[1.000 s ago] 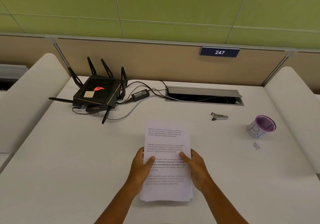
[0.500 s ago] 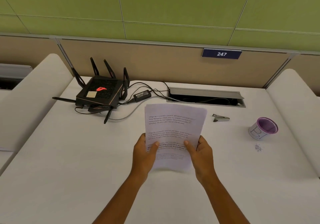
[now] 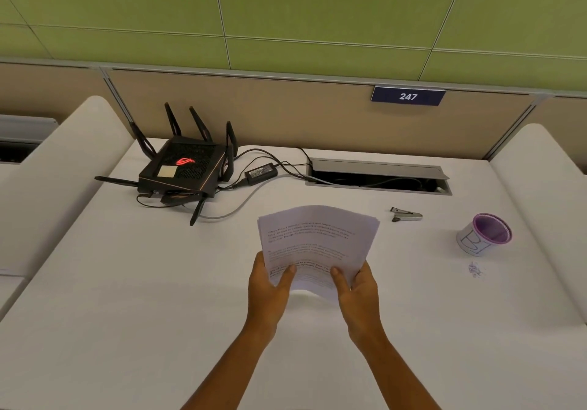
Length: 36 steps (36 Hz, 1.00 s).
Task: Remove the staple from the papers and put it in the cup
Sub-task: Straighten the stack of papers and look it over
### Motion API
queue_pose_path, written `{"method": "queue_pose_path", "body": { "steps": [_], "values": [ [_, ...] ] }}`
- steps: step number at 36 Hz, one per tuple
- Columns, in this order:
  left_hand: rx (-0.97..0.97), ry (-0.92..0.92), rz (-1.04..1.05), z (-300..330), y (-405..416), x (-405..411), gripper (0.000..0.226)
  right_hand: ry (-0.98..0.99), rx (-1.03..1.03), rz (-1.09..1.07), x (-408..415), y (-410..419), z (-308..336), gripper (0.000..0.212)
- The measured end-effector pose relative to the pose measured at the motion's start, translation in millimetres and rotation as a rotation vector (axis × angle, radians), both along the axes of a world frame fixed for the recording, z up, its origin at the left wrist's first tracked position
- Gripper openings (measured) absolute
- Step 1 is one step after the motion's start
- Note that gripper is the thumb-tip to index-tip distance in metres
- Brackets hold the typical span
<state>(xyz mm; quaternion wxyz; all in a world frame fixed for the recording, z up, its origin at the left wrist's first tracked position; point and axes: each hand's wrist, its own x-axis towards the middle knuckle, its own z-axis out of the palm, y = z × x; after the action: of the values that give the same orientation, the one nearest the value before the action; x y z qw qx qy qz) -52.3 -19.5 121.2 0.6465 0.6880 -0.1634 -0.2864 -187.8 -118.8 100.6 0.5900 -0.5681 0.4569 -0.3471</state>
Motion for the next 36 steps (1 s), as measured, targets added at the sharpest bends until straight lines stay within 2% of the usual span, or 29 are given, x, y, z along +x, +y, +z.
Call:
{"method": "queue_pose_path", "body": {
  "steps": [8,16,22,29,31,36],
  "values": [
    [0.109,0.054,-0.026,-16.3,9.2,-3.2,0.041,0.115,0.049,0.037,-5.2,6.2,-18.9,0.036],
    [0.065,0.165,0.071,-14.5,10.0,8.7,0.013,0.098,0.108,0.138,-17.3,-13.7,-5.4,0.023],
    [-0.043,0.320,0.175,-12.7,16.8,18.2,0.020,-0.014,0.291,0.214,-35.5,-20.7,-2.7,0.033],
    [-0.123,0.480,0.233,-9.6,14.0,6.1,0.027,-0.322,0.555,0.061,-21.2,-0.6,-4.1,0.046],
    [-0.143,0.518,0.230,-10.1,13.5,1.8,0.031,-0.326,0.561,0.037,-15.3,5.5,-4.1,0.044],
    [-0.162,0.571,0.219,-14.7,17.6,-3.6,0.037,-0.175,0.499,0.002,-10.0,6.6,-3.7,0.036]
  ]
}}
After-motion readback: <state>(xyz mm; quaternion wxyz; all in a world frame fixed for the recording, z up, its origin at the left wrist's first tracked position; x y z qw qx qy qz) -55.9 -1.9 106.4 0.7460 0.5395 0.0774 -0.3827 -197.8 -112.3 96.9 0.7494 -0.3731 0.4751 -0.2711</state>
